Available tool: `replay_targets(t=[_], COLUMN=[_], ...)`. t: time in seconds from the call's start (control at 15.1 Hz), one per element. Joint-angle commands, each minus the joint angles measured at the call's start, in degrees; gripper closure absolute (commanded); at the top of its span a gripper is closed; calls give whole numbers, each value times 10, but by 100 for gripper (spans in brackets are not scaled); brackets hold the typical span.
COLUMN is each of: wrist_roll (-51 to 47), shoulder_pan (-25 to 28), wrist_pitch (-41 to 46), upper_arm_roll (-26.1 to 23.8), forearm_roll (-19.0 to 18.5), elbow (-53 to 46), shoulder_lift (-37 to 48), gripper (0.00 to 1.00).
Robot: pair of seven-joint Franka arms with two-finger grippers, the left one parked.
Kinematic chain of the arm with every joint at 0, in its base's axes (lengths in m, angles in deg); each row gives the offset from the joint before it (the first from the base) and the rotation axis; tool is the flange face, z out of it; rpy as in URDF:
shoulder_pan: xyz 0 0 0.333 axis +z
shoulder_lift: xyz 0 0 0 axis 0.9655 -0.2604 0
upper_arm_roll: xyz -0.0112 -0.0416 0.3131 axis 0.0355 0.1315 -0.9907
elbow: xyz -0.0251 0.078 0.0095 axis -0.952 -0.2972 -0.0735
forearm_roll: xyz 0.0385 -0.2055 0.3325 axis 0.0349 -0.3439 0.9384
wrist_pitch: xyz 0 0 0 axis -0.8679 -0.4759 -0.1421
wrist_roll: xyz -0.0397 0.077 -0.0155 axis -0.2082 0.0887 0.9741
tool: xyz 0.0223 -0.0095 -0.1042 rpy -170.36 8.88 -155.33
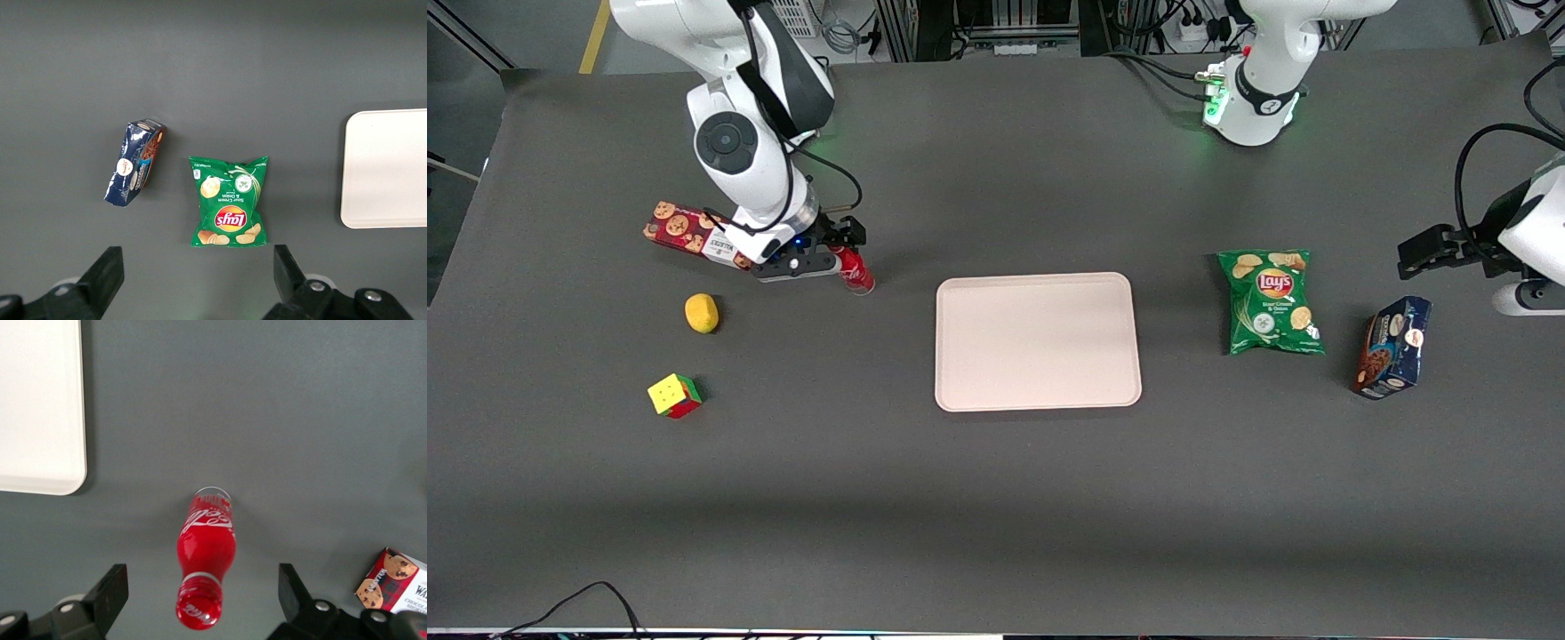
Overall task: Place coke bottle on tray
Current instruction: 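Close the right gripper around the bottle's neck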
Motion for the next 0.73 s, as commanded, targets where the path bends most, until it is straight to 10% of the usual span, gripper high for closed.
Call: replay_targets(t=[0.0,0.66], wrist_roll=[-14,-17], shoulder_pan=[-2,-2], wrist_pitch=[-15,-44], upper_arm_roll=[-14,-16], forearm_roll=[10,10], elbow=[20,51], shoulder_lift=[8,7], gripper=[0,12])
